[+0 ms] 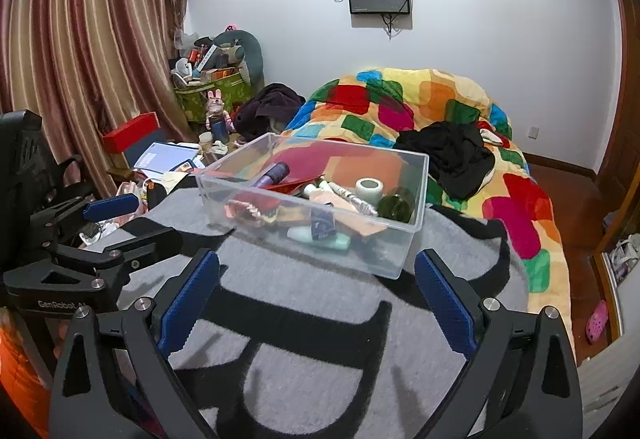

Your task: Organize objects

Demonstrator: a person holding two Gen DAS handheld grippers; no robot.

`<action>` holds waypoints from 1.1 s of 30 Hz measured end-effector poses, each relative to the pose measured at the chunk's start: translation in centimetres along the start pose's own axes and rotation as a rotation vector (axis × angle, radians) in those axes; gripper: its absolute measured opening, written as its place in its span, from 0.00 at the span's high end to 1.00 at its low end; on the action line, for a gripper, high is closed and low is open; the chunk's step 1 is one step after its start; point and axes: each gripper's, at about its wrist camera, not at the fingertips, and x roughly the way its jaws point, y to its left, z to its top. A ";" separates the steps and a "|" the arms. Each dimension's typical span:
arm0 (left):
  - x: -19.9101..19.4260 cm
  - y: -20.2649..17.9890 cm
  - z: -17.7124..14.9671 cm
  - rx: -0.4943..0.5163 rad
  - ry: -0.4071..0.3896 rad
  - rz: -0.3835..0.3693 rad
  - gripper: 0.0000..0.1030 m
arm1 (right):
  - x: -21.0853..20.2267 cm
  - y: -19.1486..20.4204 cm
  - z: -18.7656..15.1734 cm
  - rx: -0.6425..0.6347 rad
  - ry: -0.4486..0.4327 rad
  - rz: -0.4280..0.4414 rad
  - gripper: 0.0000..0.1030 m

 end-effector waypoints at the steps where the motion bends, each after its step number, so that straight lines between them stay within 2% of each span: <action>1: 0.0 0.0 -0.1 -0.001 0.000 -0.003 0.06 | 0.0 0.0 -0.1 0.003 -0.001 0.002 0.05; 33: 0.1 -0.1 0.0 -0.017 0.011 -0.013 0.04 | 0.2 -0.4 0.1 0.035 0.000 0.003 0.05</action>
